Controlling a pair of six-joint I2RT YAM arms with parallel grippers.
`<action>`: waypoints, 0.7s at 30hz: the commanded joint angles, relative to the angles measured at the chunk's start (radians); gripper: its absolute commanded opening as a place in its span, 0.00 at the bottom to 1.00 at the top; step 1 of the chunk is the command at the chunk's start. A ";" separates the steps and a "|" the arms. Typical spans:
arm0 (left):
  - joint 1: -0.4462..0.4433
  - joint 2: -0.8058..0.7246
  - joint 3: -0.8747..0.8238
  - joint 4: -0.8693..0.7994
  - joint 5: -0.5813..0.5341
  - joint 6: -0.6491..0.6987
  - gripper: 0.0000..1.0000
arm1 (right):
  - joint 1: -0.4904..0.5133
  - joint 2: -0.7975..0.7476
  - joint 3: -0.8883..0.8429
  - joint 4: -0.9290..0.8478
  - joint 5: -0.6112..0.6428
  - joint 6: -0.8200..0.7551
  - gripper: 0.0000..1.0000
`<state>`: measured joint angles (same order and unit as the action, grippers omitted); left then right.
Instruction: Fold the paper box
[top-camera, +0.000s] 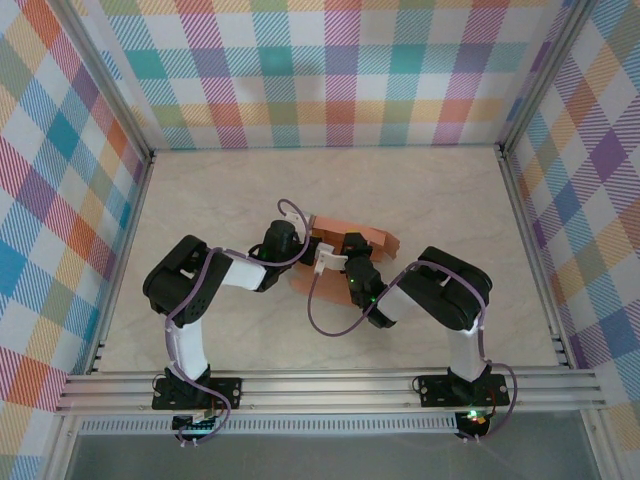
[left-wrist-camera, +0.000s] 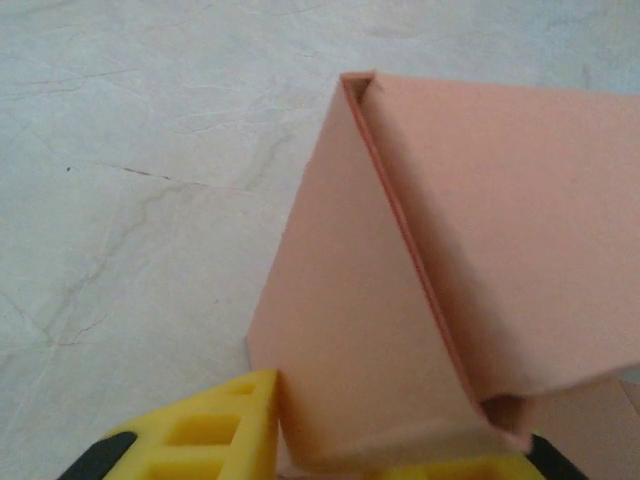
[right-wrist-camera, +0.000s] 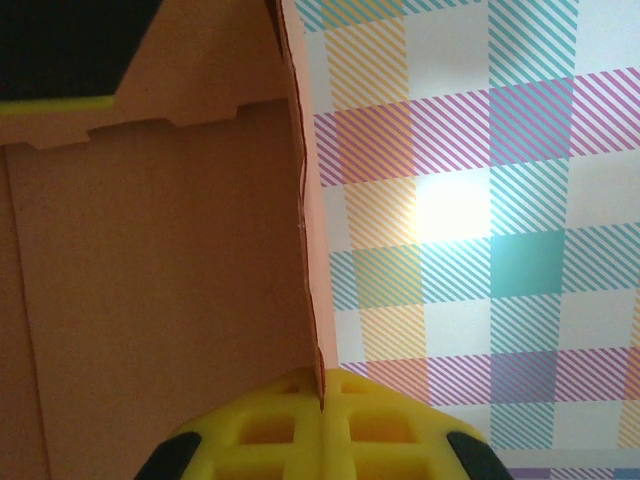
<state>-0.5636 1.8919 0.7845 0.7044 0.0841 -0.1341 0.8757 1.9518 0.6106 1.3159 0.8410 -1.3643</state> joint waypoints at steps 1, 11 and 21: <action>-0.033 0.021 0.041 0.060 0.012 -0.024 0.20 | 0.027 0.018 0.012 -0.052 -0.055 0.052 0.00; -0.047 0.027 0.051 0.072 0.008 -0.049 0.26 | 0.040 0.019 0.031 -0.088 -0.060 0.084 0.00; -0.048 0.025 0.057 0.085 0.016 -0.071 0.25 | 0.049 0.015 0.026 -0.131 -0.057 0.134 0.00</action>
<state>-0.5781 1.9087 0.8032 0.7101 0.0391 -0.1799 0.8886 1.9518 0.6304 1.2697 0.8650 -1.2922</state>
